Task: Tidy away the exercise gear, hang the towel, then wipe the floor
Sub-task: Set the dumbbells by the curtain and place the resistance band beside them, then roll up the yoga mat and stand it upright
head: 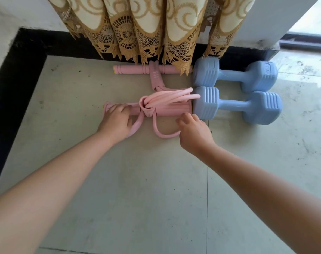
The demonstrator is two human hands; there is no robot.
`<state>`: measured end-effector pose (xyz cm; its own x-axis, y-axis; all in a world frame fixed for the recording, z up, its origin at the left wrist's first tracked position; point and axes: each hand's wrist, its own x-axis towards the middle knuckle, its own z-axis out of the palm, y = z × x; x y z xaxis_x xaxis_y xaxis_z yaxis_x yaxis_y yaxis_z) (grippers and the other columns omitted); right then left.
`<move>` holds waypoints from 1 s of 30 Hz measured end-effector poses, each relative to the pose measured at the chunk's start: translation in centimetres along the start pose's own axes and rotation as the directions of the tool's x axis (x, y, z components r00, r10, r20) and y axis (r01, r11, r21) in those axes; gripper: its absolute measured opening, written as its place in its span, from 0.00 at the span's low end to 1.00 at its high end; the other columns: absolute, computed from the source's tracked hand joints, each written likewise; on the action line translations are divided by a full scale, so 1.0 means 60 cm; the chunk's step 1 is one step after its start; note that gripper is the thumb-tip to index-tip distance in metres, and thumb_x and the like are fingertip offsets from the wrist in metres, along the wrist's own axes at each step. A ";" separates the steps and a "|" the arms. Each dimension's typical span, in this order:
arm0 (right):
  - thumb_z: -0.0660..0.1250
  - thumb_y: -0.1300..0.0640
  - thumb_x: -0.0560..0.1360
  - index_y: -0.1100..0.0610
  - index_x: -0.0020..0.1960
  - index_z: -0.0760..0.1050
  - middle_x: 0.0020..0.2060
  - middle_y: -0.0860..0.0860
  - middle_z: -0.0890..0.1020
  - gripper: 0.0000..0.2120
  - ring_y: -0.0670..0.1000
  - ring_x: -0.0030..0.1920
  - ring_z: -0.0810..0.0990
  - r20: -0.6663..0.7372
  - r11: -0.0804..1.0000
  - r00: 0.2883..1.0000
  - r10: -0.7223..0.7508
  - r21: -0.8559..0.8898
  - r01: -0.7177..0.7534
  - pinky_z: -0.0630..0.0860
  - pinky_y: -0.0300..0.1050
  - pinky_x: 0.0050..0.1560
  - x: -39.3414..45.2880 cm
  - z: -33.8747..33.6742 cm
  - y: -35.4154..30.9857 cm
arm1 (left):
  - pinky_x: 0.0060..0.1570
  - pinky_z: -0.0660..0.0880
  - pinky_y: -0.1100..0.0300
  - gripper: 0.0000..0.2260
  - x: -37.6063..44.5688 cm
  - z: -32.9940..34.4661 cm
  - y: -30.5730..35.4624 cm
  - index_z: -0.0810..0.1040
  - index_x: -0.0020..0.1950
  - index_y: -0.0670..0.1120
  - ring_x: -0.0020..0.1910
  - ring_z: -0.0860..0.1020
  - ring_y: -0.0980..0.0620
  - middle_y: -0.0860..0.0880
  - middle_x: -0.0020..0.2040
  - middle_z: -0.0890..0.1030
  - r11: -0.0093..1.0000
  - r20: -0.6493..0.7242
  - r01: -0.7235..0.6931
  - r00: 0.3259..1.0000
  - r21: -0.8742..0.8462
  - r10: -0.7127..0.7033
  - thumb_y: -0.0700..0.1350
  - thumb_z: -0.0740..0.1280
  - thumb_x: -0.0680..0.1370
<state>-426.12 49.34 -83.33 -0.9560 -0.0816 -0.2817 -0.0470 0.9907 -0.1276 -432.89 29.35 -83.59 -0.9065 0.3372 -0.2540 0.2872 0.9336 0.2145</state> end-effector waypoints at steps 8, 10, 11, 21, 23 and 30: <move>0.75 0.59 0.61 0.60 0.44 0.80 0.42 0.55 0.80 0.13 0.57 0.43 0.80 0.025 0.970 0.996 -0.087 -0.224 0.090 0.75 0.45 0.39 -0.018 -0.101 0.016 | 0.46 0.79 0.49 0.18 -0.052 -0.059 0.046 0.82 0.39 0.36 0.44 0.83 0.39 0.38 0.41 0.84 0.989 0.052 0.069 0.996 0.133 -0.077 0.46 0.56 0.71; 0.65 0.59 0.73 0.60 0.56 0.76 0.54 0.56 0.78 0.13 0.58 0.55 0.76 0.111 0.970 0.990 -0.083 -0.217 0.106 0.72 0.48 0.51 -0.035 -0.145 -0.005 | 0.38 0.80 0.51 0.19 -0.072 -0.103 0.057 0.81 0.32 0.38 0.37 0.84 0.42 0.41 0.34 0.83 0.993 0.077 0.042 0.996 0.109 -0.051 0.47 0.54 0.68; 0.64 0.59 0.74 0.61 0.57 0.76 0.54 0.57 0.78 0.13 0.59 0.55 0.76 0.111 0.969 0.988 -0.107 -0.212 0.129 0.72 0.50 0.52 -0.046 -0.174 -0.021 | 0.36 0.81 0.51 0.18 -0.085 -0.123 0.060 0.81 0.30 0.40 0.34 0.84 0.43 0.43 0.31 0.83 0.994 0.074 0.030 0.997 0.105 -0.038 0.47 0.55 0.66; 0.57 0.58 0.78 0.58 0.66 0.67 0.63 0.55 0.71 0.17 0.56 0.65 0.69 0.184 0.934 0.934 -0.306 -0.132 0.332 0.66 0.47 0.63 -0.149 -0.595 -0.204 | 0.67 0.62 0.53 0.14 -0.279 -0.557 0.129 0.69 0.66 0.44 0.68 0.65 0.44 0.45 0.66 0.71 0.916 0.014 0.311 0.946 0.252 -0.325 0.43 0.57 0.81; 0.58 0.59 0.78 0.58 0.65 0.68 0.63 0.55 0.71 0.16 0.56 0.65 0.69 0.186 0.925 0.921 -0.341 -0.106 0.364 0.66 0.47 0.64 -0.181 -0.687 -0.245 | 0.64 0.64 0.53 0.13 -0.331 -0.651 0.135 0.69 0.64 0.43 0.65 0.68 0.44 0.44 0.63 0.72 0.892 -0.038 0.378 0.924 0.248 -0.381 0.43 0.57 0.80; 0.54 0.59 0.79 0.61 0.59 0.70 0.58 0.57 0.73 0.12 0.57 0.60 0.71 0.092 0.760 0.769 -0.633 -0.118 0.640 0.68 0.50 0.59 -0.352 -0.934 -0.377 | 0.62 0.66 0.53 0.13 -0.595 -0.876 0.180 0.73 0.62 0.40 0.63 0.70 0.42 0.42 0.60 0.74 0.734 -0.188 0.671 0.738 0.103 -0.648 0.41 0.57 0.80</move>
<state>-421.09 34.72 -21.22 -0.6786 -0.6998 -0.2232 -0.6813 0.7132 -0.1649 -413.70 21.00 -22.66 -0.9134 -0.3788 -0.1489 -0.3654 0.9243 -0.1101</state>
